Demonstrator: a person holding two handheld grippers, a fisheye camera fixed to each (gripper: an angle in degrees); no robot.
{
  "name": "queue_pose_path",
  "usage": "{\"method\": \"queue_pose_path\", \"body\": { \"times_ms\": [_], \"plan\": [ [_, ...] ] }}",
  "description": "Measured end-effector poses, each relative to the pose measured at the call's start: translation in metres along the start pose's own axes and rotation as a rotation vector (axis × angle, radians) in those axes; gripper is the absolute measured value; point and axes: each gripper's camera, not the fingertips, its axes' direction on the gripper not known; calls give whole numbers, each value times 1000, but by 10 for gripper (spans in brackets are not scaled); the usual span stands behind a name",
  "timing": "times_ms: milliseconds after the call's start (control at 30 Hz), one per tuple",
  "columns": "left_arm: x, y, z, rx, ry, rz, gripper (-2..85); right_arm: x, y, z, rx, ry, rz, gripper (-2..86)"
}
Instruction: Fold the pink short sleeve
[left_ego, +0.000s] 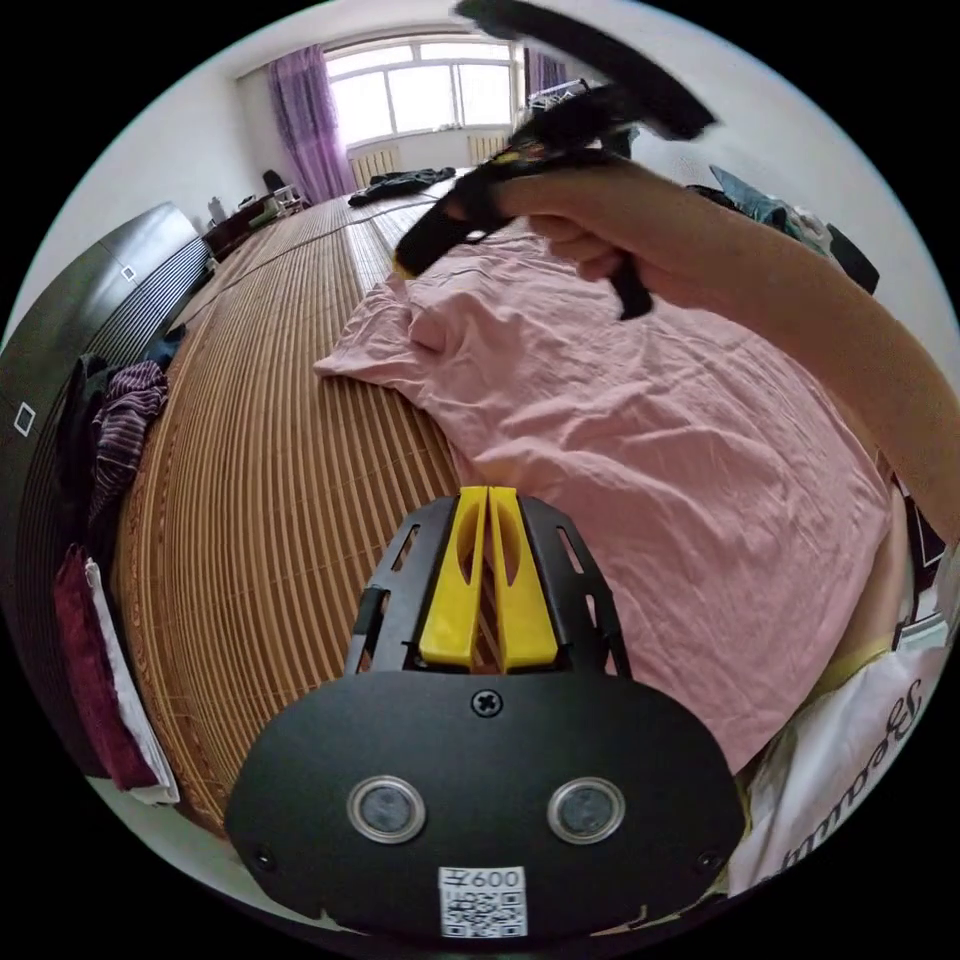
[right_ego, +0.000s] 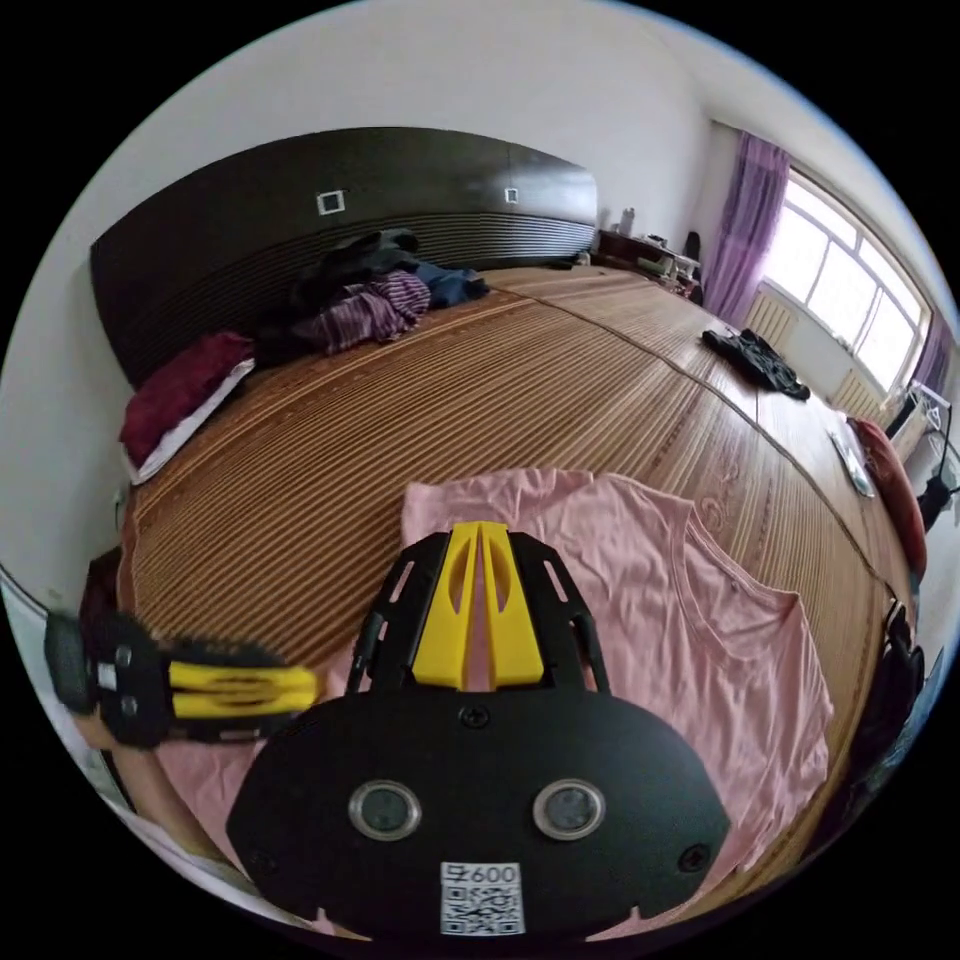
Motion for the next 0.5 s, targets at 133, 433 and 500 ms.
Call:
{"method": "queue_pose_path", "body": {
  "times_ms": [133,433,500],
  "plan": [
    [5,-15,-8,-25,-5,28,2,37,21,95,-143,23,-2,-9],
    [1,-34,-27,-13,-38,-1,2,98,126,95,214,-289,-255,-9],
    [7,-39,-26,-22,-62,13,2,139,143,91,299,-344,-117,-9]
  ]
}}
